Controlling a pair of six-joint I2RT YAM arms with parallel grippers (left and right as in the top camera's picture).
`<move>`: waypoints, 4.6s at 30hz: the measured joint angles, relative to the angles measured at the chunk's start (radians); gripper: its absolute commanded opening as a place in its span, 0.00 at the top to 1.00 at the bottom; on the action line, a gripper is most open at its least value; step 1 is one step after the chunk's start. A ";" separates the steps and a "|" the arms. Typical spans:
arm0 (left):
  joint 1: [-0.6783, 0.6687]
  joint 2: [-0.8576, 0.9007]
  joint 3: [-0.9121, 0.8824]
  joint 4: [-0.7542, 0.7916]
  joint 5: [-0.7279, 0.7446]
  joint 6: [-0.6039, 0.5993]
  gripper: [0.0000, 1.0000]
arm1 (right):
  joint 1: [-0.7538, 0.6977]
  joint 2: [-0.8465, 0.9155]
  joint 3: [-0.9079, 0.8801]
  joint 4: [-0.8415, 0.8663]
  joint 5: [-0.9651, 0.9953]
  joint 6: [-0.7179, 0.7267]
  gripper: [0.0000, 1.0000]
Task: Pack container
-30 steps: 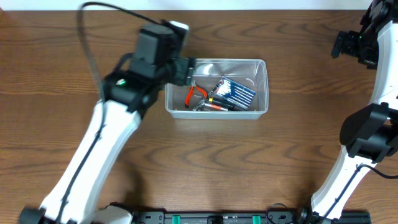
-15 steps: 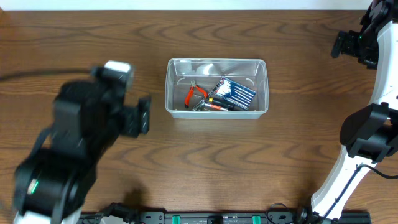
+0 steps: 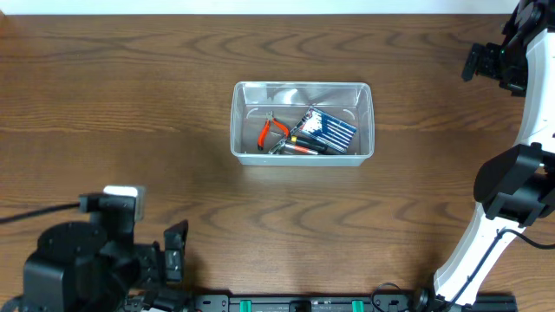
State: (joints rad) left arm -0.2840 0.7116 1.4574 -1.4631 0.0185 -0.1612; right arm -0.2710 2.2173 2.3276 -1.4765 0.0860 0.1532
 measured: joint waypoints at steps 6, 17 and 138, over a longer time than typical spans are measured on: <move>0.000 -0.007 0.000 0.001 0.000 -0.060 0.02 | 0.000 0.000 0.000 0.000 0.000 0.000 0.01; 0.000 -0.007 0.000 -0.003 0.000 -0.074 0.02 | 0.000 0.000 0.000 0.000 0.000 0.000 0.01; 0.346 -0.702 -1.357 1.229 0.106 0.319 0.02 | 0.000 0.000 0.000 0.000 0.000 0.000 0.01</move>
State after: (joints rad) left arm 0.0620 0.0101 0.1005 -0.2340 0.1242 0.1574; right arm -0.2710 2.2173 2.3276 -1.4765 0.0860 0.1532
